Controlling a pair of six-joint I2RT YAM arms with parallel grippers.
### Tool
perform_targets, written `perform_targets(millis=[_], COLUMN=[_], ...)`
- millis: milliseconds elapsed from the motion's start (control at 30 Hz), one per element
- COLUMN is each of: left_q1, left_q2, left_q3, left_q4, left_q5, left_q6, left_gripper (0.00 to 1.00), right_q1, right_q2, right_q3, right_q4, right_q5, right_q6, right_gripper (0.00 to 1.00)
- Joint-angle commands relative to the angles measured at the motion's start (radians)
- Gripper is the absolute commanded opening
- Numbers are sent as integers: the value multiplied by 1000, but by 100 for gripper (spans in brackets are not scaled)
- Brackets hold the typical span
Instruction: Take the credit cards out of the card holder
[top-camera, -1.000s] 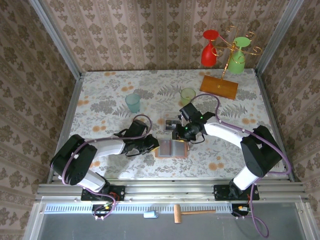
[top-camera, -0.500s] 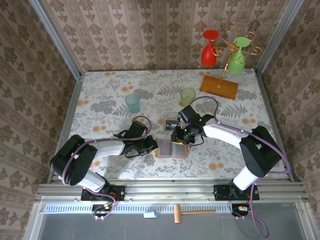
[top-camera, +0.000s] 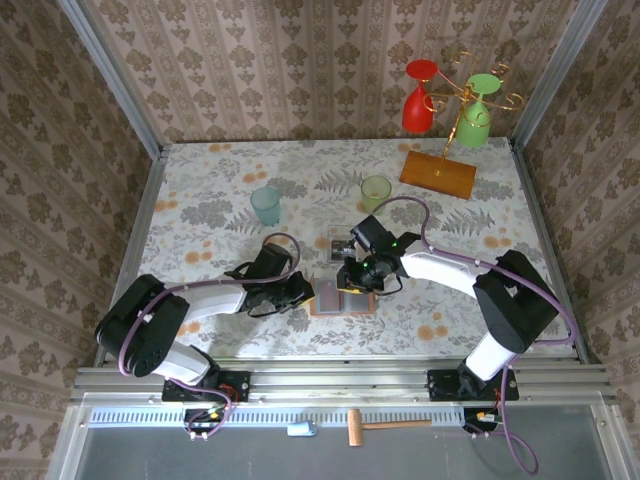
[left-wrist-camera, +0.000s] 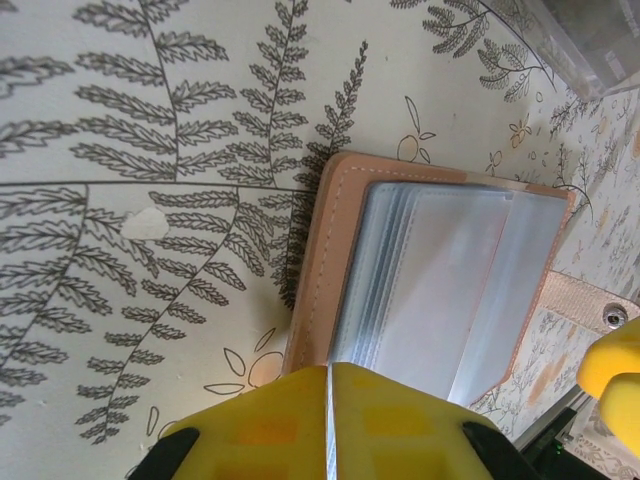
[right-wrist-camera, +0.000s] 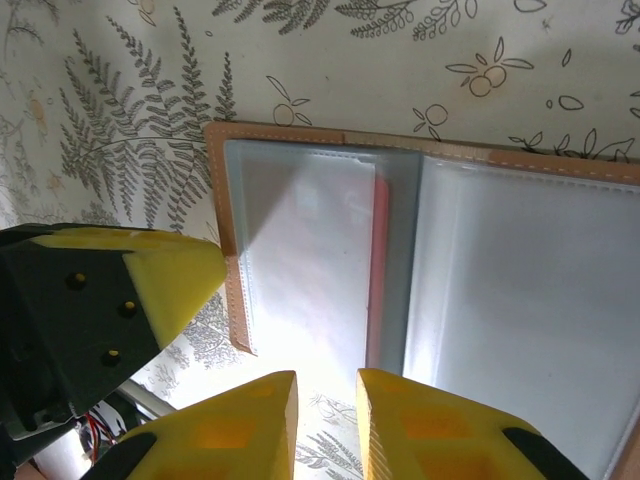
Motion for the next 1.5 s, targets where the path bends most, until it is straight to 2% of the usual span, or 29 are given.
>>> perform_targets(millis=[0,1300,1467], left_q1=[-5,13,15], left_q2=[17,32,29], left_q3=[-17,-12,-11], left_q4=[-10,-10,-16], left_q5=[-5,-8,-8], left_q6=[2,6,8], left_gripper=[8,8,8], right_q1=[8,36,36], right_q2=[16,127,138], right_q3=[-18,-5,-5], right_q4=[20,114,108], right_q5=[-10,-83,-75], right_q6=[21,42,41], right_gripper=[21,17,20])
